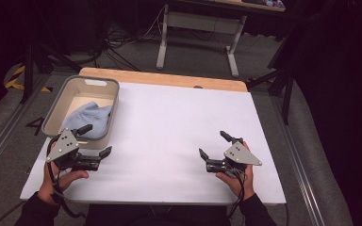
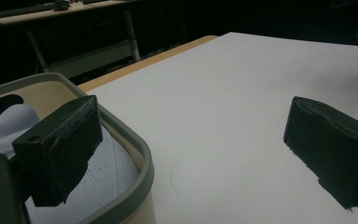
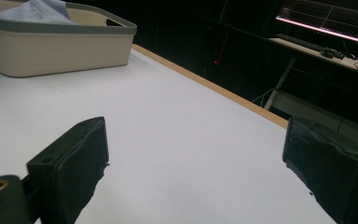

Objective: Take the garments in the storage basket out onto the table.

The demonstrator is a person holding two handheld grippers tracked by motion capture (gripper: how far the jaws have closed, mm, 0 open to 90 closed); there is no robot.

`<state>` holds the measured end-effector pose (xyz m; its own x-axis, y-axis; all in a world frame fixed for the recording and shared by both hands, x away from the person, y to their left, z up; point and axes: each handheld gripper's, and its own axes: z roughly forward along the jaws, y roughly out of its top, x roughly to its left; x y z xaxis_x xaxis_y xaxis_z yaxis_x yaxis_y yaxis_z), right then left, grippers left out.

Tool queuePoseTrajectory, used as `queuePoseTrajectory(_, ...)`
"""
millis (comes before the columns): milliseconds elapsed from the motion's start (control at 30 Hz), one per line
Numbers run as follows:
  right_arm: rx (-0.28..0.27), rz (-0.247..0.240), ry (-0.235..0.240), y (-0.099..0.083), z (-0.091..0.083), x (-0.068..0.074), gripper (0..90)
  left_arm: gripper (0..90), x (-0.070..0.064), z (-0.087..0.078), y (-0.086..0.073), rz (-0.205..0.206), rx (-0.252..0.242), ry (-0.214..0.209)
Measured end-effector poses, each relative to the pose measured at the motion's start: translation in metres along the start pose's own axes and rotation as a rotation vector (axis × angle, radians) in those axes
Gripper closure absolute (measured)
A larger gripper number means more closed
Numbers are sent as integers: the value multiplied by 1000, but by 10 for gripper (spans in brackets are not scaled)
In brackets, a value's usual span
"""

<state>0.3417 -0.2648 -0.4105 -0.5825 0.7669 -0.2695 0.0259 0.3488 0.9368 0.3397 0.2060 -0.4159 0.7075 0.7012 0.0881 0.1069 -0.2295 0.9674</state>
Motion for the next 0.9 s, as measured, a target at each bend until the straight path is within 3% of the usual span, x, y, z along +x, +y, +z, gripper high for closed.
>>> queuePoseTrajectory(467,-45,28,-5,5,-6,-8,81,55,-1,-2,2,34,47,11)
queuePoseTrajectory(733,-35,30,-6,3,-7,-11,81,53,9,-7,12,61,87,49)
queuePoseTrajectory(900,-11,39,-3,1,-4,-12,81,40,30,-12,25,28,133,70)
